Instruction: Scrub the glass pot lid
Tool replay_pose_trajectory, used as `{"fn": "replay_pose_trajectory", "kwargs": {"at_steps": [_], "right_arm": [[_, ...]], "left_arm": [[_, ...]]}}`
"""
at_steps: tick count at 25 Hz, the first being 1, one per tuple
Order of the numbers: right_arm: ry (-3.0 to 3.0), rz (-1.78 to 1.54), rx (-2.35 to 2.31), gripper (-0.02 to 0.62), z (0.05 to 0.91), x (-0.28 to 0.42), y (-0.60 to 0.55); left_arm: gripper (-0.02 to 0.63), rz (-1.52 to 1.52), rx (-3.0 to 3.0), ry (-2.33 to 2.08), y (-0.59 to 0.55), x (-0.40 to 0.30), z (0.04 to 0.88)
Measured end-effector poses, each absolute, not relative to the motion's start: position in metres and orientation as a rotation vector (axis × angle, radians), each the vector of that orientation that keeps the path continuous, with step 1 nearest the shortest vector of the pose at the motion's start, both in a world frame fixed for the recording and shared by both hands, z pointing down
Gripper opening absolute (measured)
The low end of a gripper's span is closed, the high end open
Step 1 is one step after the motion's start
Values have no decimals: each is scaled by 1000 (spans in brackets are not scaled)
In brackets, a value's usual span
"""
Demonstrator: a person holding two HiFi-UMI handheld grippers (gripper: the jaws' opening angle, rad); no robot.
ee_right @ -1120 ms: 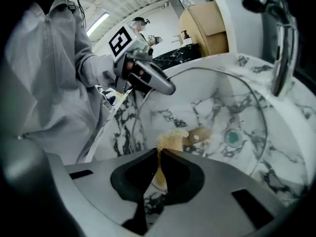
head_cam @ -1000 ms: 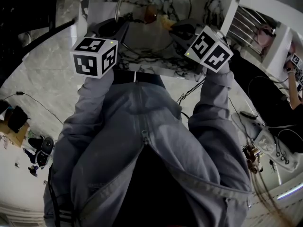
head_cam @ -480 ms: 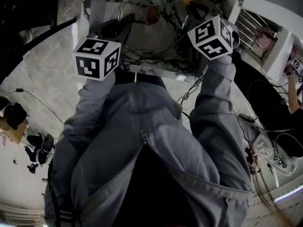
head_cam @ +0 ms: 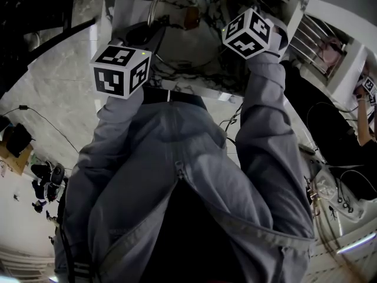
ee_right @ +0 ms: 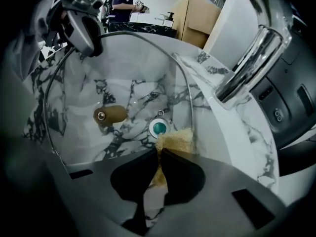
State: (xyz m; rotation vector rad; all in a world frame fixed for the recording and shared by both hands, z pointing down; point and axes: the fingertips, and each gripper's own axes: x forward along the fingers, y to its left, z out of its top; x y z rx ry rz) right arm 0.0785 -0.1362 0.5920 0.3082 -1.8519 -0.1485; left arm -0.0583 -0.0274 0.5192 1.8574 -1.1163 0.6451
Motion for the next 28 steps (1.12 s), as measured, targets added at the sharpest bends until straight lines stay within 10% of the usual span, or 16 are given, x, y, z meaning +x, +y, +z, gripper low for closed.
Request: {"fn": "replay_pose_trajectory", "kwargs": {"at_steps": [28], "right_arm": [[-1731,166,-116,44,628,87,36]], "left_arm": [[67,646,1851,-1122,-27,-59,521]]}}
